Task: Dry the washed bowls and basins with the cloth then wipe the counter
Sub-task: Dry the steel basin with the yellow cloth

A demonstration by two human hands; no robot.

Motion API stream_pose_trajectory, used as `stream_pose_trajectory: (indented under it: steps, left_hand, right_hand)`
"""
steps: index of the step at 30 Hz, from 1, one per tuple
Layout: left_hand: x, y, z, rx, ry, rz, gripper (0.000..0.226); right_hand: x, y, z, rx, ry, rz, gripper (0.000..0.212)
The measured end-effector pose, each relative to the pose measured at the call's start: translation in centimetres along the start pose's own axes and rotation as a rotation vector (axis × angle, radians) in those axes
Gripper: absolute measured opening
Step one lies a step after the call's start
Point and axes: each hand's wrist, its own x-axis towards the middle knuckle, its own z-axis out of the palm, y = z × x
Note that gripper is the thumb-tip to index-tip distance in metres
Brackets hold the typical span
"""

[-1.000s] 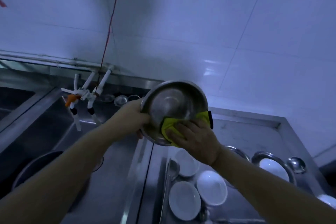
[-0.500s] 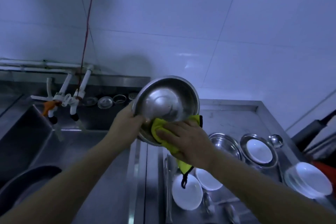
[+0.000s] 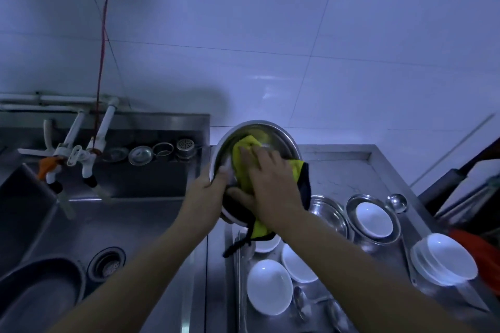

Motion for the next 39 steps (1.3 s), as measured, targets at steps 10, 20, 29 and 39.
stream_pose_trajectory:
  steps: [10, 20, 29, 39]
  left_hand:
    - [1.1, 1.2, 1.2, 0.048, -0.026, -0.021, 0.026]
    - [1.5, 4.4, 3.9, 0.117, -0.157, 0.091, 0.021]
    - [2.1, 6.0, 4.0, 0.121, -0.049, 0.142, 0.025]
    - [3.6, 7.1, 3.7, 0.326, -0.265, 0.021, 0.030]
  right_hand:
    - [-2.1, 5.0, -0.9, -0.017, -0.280, -0.383, 0.042]
    - [1.6, 7.1, -3.4, 0.173, 0.259, -0.201, 0.031]
    - [1.1, 6.7, -3.7, 0.353, -0.145, -0.353, 0.040]
    - [4.0, 11.8, -7.2, -0.251, 0.207, -0.870, 0.017]
